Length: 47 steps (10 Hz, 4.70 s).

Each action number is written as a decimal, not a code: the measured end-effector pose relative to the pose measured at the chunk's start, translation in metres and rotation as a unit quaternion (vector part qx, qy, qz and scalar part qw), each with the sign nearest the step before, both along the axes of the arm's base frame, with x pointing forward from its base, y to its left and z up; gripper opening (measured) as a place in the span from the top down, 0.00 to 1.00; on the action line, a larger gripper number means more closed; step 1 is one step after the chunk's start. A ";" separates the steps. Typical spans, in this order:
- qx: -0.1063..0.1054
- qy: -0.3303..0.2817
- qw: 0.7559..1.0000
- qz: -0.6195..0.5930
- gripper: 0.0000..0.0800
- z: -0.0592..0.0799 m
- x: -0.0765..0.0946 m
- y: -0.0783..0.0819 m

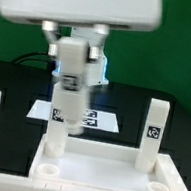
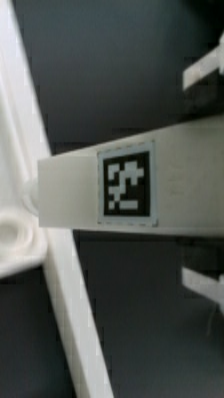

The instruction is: Assemble desk

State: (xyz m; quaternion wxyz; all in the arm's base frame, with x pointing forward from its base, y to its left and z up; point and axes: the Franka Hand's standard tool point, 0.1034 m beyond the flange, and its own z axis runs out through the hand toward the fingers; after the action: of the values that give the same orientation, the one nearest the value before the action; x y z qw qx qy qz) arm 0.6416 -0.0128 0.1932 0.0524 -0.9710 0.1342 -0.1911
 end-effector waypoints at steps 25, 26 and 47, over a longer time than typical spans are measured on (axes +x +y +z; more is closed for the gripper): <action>-0.082 -0.024 0.977 0.196 0.64 -0.061 -0.015 0.127; -0.083 -0.023 0.977 0.196 0.64 -0.062 -0.015 0.126; -0.013 0.190 0.974 0.127 0.19 -0.075 -0.014 0.121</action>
Offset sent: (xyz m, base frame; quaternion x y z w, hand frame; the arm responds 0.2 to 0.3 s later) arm 0.0000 0.0000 0.0000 0.0000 0.0000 0.0000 1.0000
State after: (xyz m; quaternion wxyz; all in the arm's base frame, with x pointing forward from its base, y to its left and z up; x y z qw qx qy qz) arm 0.6275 0.1083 0.1186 0.0366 -0.9992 0.0150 0.0031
